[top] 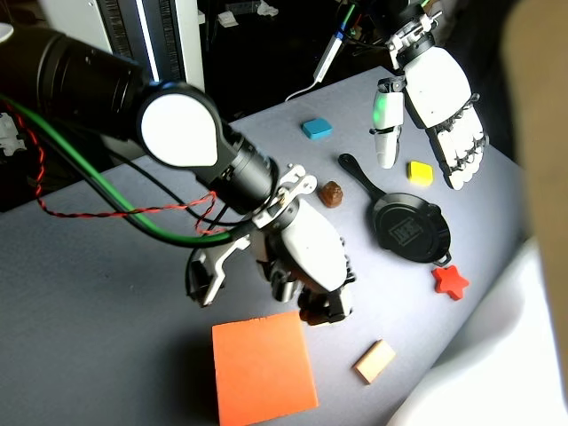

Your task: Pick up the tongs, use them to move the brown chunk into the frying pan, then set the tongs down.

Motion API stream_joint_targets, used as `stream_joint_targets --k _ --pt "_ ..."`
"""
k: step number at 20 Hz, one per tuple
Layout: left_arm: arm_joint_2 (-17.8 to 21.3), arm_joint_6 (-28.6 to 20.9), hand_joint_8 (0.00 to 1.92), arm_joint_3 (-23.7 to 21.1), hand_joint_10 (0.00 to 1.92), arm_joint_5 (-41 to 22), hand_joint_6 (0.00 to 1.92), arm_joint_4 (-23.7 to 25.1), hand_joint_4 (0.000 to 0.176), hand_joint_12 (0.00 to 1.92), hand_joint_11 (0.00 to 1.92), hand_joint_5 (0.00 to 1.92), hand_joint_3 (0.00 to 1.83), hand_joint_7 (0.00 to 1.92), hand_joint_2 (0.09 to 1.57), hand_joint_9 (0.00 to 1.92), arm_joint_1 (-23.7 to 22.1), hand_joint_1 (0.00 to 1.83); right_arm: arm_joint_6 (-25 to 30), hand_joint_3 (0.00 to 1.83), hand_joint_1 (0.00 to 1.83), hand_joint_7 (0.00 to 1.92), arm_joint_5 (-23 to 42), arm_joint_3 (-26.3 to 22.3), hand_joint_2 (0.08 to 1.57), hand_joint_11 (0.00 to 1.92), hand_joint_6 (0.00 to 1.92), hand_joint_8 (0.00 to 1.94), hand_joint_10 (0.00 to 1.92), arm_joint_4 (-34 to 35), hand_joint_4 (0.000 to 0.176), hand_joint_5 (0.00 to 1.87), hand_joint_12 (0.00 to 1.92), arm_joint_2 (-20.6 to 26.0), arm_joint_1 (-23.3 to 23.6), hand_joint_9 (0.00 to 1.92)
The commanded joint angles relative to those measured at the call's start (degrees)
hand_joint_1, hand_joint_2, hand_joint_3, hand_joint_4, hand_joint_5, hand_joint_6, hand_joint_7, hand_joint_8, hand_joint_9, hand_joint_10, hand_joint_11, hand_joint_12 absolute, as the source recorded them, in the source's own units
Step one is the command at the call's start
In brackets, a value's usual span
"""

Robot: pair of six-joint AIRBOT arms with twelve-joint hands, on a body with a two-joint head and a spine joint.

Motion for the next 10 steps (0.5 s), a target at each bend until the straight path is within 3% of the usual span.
stream_joint_targets --k 1,4,6,8,10 --pt "0.3 0.3 0.00 0.0 0.00 -1.2 0.00 4.6 0.000 0.38 0.00 0.09 0.00 0.11 1.25 0.10 -0.5 0.01 0.4 0.00 1.11 1.03 2.3 -0.8 1.21 0.45 1.26 0.01 0.29 -1.7 0.000 0.79 1.47 1.0 1.6 0.93" --pt "0.3 0.3 0.01 0.0 0.00 -1.2 0.00 4.6 0.000 0.41 0.00 0.11 0.00 0.13 1.24 0.11 -0.5 0.00 1.1 0.00 1.10 1.03 0.5 -4.6 1.22 0.39 1.28 0.00 0.35 -1.9 0.000 0.78 1.51 3.0 3.7 0.88" --pt "0.3 0.3 0.00 0.1 0.00 -1.2 0.00 4.6 0.000 0.34 0.00 0.07 0.00 0.09 1.25 0.07 -0.5 0.00 8.1 0.00 1.11 1.03 -2.5 -7.9 1.21 0.40 1.26 0.00 0.41 -10.1 0.000 0.79 1.50 4.2 4.8 0.86" --pt "0.3 0.3 0.00 0.1 0.00 -1.2 0.00 4.6 0.000 0.30 0.00 0.06 0.00 0.07 1.24 0.06 -0.3 0.00 19.5 0.00 1.12 1.05 -9.0 -11.3 1.19 0.42 1.21 0.01 0.44 -21.8 0.000 0.82 1.48 5.0 5.2 0.87" --pt "0.3 0.3 0.00 0.0 0.00 -1.2 0.00 4.4 0.000 0.30 0.00 0.07 0.00 0.08 1.25 0.07 -0.2 0.00 24.9 0.00 1.12 1.04 -12.7 -13.9 1.19 0.40 1.21 0.00 0.45 -25.1 0.000 0.82 1.49 5.7 5.8 0.85"
